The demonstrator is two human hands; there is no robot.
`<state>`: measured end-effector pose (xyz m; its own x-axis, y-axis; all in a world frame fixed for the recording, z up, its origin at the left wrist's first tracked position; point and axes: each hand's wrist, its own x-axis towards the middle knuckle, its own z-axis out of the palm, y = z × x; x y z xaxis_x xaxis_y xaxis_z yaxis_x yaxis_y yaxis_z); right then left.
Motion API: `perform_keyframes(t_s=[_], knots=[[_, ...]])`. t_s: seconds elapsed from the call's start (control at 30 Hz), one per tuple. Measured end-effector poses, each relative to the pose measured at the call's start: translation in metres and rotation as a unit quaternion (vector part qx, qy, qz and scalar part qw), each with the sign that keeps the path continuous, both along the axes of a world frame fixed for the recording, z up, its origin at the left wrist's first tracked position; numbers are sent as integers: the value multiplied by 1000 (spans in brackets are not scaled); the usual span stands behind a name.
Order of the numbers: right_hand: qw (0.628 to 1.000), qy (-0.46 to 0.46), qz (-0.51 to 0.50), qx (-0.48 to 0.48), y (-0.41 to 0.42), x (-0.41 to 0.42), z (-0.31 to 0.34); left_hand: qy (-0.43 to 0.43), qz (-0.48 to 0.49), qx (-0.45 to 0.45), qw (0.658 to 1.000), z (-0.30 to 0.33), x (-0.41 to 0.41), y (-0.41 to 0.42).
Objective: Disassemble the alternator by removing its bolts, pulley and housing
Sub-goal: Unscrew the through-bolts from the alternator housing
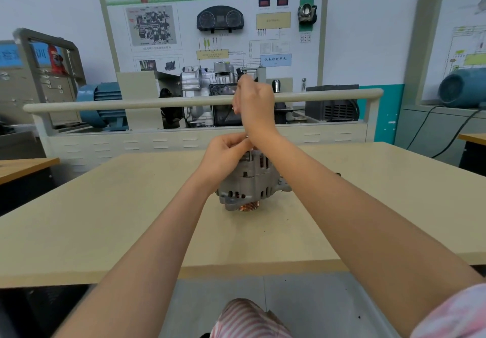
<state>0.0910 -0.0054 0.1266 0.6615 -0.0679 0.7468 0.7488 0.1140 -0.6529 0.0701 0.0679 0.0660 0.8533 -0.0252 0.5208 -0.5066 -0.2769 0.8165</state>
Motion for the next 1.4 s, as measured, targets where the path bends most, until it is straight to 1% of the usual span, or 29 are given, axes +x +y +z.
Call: perform_keyframes(t_s=[0.03,0.07,0.1,0.13,0.17,0.2,0.23,0.3,0.33,0.37,0.4,0.43,0.47,0.5,0.57,0.6,0.63,0.67,0.7,0.73,0.77,0.8,0.83,0.87,0.9,1.07,1.33,1.4], knots=[[995,-48,-73,-52,0,-1,-6,1,12,5,1000,0,1,1],[969,-100,-180,-135,0,0,-12,6,28,8,1000,0,2,1],[919,-130,-302,-216,-1,0,-18,14,46,8,999,0,3,2],[861,-135,-400,-282,0,-1,-22,21,63,8,998,0,4,2],[818,-127,-459,-324,1,-2,-23,26,74,8,997,0,5,2],[801,-118,-478,-342,2,-3,-22,28,78,7,997,0,5,2],[808,-115,-470,-336,3,-4,-20,27,77,6,997,0,5,2],[864,-122,-397,-284,3,-5,-14,15,66,7,998,0,4,0],[901,-118,-334,-249,3,-5,-11,10,57,7,998,0,3,0],[941,-99,-250,-204,0,-4,-7,6,45,9,999,0,3,0],[974,-63,-157,-149,-3,-3,-4,5,29,12,999,0,2,0],[994,-18,-66,-90,-6,-3,0,5,11,15,1000,0,2,0],[999,27,15,-37,-8,-2,3,7,-4,20,1000,0,1,0],[995,66,76,9,-11,-1,7,10,-10,25,1000,0,1,1],[982,111,139,71,-14,0,10,13,-9,28,999,1,1,1],[981,114,138,78,-14,1,9,12,-8,23,1000,1,1,2],[986,103,115,66,-12,0,7,10,-8,17,1000,0,1,2],[995,74,63,33,-9,-1,3,6,-5,13,1000,0,0,1],[999,24,-22,-21,-6,-1,-3,1,4,12,1000,-1,0,1],[986,-37,-134,-95,-2,-1,-10,-1,20,13,1000,-2,1,1],[949,-86,-257,-162,2,-1,-16,1,42,14,999,-3,2,1],[900,-107,-369,-206,6,0,-20,6,63,17,998,-2,2,1],[862,-110,-437,-231,8,-1,-24,12,77,21,997,-2,3,1],[845,-113,-466,-239,9,-1,-26,17,83,23,996,-2,3,0],[841,-117,-469,-241,10,-1,-27,18,87,25,996,-1,2,0],[864,-144,-440,-199,8,-2,-25,15,107,26,994,-3,0,-4],[867,-159,-439,-172,7,-5,-29,5,105,30,994,-2,1,-3],[878,-159,-421,-162,9,-6,-29,0,104,28,994,-3,2,-3]])
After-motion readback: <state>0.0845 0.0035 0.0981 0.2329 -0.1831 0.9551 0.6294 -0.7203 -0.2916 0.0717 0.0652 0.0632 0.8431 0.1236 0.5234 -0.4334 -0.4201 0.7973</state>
